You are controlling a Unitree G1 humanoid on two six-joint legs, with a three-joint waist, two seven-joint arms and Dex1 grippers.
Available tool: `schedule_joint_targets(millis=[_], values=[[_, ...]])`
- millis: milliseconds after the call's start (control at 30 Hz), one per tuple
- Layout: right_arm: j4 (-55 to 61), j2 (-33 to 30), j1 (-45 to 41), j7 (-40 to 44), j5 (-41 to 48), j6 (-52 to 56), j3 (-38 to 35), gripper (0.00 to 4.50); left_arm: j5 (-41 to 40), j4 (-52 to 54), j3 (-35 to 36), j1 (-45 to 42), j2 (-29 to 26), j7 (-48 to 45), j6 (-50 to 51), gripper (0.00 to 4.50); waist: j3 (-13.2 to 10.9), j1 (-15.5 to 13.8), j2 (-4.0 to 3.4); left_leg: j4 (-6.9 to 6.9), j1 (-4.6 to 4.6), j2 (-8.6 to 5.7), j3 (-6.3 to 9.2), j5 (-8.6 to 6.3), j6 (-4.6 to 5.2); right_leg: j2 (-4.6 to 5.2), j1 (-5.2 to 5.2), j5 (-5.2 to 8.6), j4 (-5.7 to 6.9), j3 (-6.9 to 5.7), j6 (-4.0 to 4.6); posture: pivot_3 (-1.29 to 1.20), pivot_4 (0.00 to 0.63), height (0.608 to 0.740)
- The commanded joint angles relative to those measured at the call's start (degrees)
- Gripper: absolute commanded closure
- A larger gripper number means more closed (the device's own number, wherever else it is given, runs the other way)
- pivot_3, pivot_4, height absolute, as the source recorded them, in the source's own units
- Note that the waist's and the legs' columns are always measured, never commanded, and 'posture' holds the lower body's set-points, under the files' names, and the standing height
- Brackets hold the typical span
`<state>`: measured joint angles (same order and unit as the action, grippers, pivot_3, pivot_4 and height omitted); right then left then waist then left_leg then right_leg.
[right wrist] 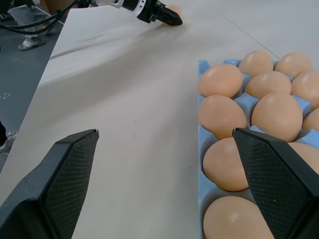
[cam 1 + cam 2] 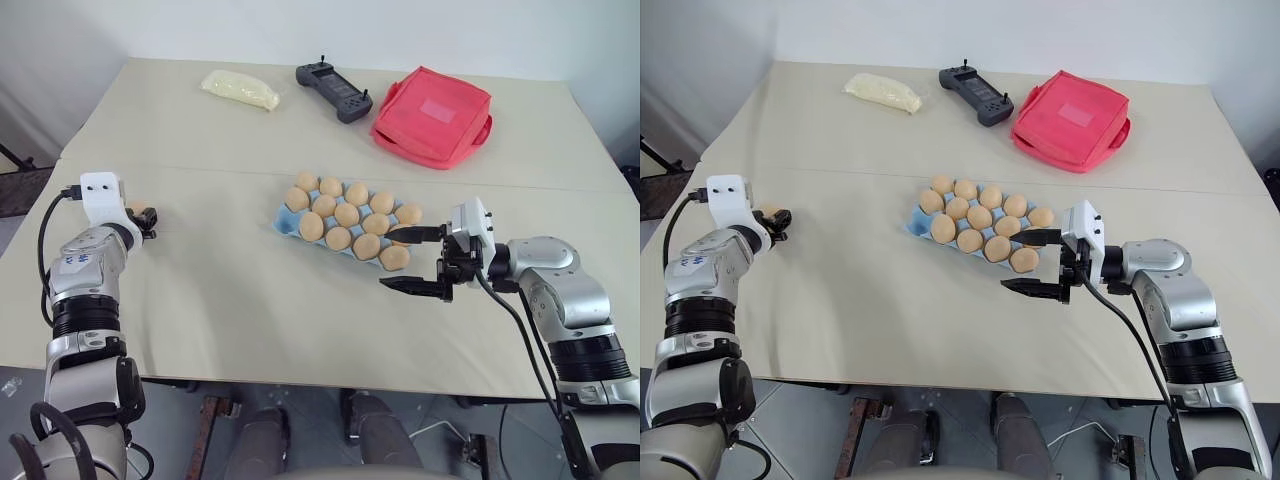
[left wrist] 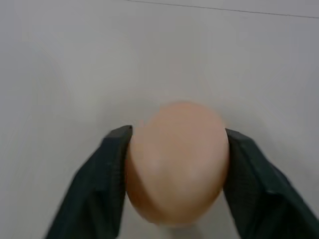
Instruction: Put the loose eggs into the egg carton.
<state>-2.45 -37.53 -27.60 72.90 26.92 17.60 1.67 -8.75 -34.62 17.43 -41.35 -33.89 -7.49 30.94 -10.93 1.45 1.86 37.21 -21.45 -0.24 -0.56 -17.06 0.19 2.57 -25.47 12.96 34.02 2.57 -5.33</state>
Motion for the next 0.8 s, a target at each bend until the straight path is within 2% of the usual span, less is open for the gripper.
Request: schedule_joint_targets(millis=[33, 233, 400, 533, 800], values=[[1.5, -0.9, 0.3, 0.2, 0.6, -0.6, -1.6, 0.00, -0.7, 6.8, -0.6, 0.2, -1.1, -3.4, -2.0, 2.68, 0.0, 0.0, 0.00, 0.00, -0.01, 0.00, 0.00, 0.00, 0.00, 0.01, 0.00, 0.00, 0.00, 0.01, 0.00, 0.00, 0.150, 0.740], [1.7, -1.0, 0.9, 0.2, 0.7, -1.3, -2.3, 0.00, -5.8, 23.3, -3.9, 4.6, 1.3, -14.2, -1.3, 2.68, 0.0, 0.0, 0.00, -0.02, -0.05, 0.00, 0.03, -0.02, -0.04, 0.12, 0.00, 0.00, -0.07, 0.17, 0.01, 0.00, 0.150, 0.740], [2.0, -0.7, 1.3, -0.5, 0.6, -1.4, -2.4, 0.00, -10.1, 31.8, -8.1, 7.1, 3.6, -21.3, 2.5, 2.68, 0.0, 0.0, 0.00, 0.01, -0.08, 0.00, 0.03, -0.02, -0.04, 0.11, 0.00, 0.00, -0.08, 0.20, 0.01, 0.00, 0.150, 0.740], [2.3, -0.5, 1.7, -1.2, 0.7, -1.7, -2.6, 0.00, -10.4, 33.0, -11.6, 7.5, 5.4, -24.3, 3.2, 2.68, 0.0, 0.1, 0.00, 0.07, -0.02, 0.00, -0.02, -0.02, -0.03, 0.04, 0.00, 0.00, -0.02, 0.22, 0.01, 0.00, 0.150, 0.740], [4.5, -0.8, 4.1, -2.7, 1.1, -1.7, -3.4, 0.00, -9.3, 29.0, -14.8, 4.5, 8.4, -26.9, 2.0, 2.68, 0.0, 0.0, 0.00, 0.31, 0.08, -0.02, -0.17, 0.01, 0.02, -0.05, 0.01, 0.00, 0.13, 0.10, 0.01, 0.00, 0.150, 0.740]])
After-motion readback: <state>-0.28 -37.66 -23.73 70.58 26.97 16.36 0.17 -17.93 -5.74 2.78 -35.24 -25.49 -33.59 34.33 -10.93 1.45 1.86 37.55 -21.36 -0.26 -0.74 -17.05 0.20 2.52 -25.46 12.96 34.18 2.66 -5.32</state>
